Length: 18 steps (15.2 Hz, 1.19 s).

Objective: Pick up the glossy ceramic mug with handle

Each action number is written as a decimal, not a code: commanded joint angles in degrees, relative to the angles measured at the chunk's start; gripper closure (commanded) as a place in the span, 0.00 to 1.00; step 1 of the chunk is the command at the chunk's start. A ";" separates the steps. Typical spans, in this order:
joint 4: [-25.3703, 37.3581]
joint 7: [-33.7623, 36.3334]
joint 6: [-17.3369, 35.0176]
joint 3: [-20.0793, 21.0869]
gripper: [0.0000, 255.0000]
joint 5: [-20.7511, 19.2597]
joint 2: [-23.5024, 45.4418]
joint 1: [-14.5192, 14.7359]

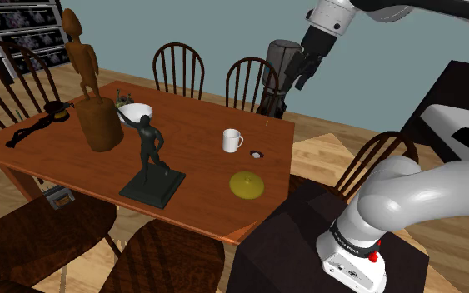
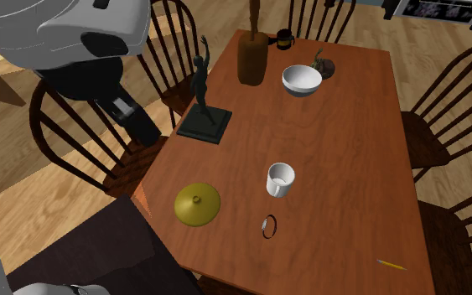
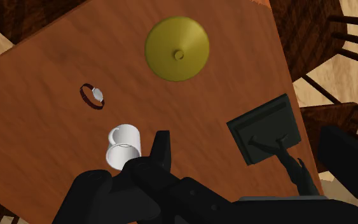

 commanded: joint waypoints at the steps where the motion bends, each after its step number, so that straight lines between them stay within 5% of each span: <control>1: 0.00 0.00 0.00 0.00 0.00 0.00 0.00 0.00; 18: -0.47 -2.27 27.11 0.67 0.00 -3.56 29.59 -0.57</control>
